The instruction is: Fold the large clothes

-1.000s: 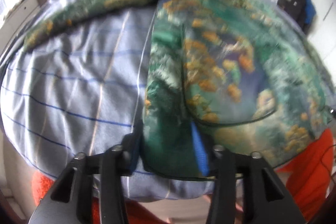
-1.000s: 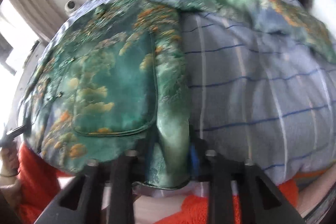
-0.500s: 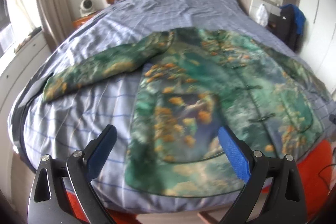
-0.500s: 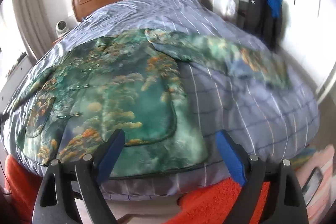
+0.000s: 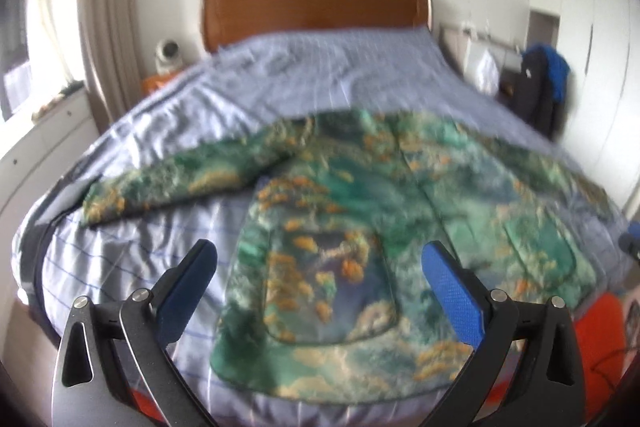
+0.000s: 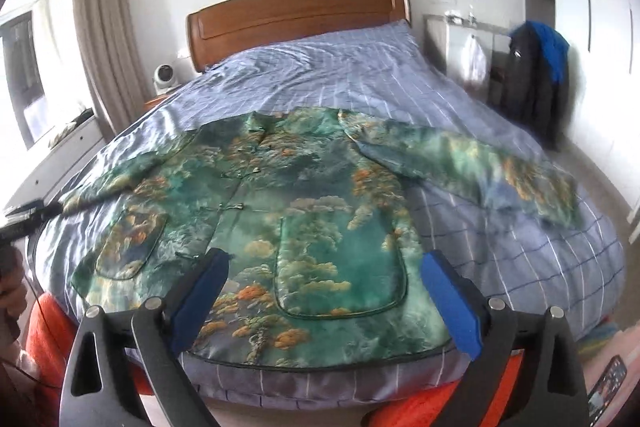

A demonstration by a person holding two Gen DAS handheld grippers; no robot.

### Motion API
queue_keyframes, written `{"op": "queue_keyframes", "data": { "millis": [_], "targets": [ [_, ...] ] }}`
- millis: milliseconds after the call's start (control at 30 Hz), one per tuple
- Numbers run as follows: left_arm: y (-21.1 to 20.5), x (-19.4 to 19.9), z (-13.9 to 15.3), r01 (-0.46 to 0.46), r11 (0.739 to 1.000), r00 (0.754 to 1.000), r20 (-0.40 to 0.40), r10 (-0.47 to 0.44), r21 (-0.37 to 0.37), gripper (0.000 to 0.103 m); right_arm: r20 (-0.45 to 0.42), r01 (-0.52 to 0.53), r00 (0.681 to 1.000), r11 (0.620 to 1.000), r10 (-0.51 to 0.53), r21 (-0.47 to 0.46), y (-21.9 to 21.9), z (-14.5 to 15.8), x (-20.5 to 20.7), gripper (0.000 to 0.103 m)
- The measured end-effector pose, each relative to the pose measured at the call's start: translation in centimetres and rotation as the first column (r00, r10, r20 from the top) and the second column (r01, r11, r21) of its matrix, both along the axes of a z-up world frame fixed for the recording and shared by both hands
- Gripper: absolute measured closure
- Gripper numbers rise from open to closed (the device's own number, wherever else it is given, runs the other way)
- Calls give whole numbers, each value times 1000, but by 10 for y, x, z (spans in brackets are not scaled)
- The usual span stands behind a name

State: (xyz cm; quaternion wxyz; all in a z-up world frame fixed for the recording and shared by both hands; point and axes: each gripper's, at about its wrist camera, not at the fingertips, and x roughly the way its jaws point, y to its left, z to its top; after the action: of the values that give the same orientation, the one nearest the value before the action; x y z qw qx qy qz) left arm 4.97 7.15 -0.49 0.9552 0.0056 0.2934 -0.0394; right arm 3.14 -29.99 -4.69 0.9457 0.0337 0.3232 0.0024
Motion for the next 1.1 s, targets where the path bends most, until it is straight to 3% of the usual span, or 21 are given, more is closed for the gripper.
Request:
{"op": "queue_keyframes", "data": {
  "millis": [67, 267, 500, 700, 800, 1100],
  "targets": [
    [1, -3, -1, -5, 1000, 1000, 24, 5, -18, 1, 29, -42, 999, 999, 42, -20, 6, 1, -5, 7],
    [-1, 0, -18, 14, 995, 999, -50, -19, -101, 1, 17, -82, 996, 996, 82, -18, 15, -7, -5, 7],
    [-22, 3, -35, 69, 997, 985, -158, -75, -40, 1, 46, -101, 994, 994, 103, -47, 25, -7, -6, 7],
    [-35, -5, -34, 64, 993, 993, -110, -52, 102, 1, 84, -103, 990, 992, 109, -76, 30, -6, -8, 5],
    [-36, -8, -32, 75, 989, 994, -89, -64, 129, 1, 111, -101, 987, 988, 113, -115, 31, -6, -10, 0],
    [-28, -7, -36, 35, 993, 995, -95, -24, 113, 1, 39, -127, 990, 980, 134, -155, 39, -24, -2, 0]
  ]
}}
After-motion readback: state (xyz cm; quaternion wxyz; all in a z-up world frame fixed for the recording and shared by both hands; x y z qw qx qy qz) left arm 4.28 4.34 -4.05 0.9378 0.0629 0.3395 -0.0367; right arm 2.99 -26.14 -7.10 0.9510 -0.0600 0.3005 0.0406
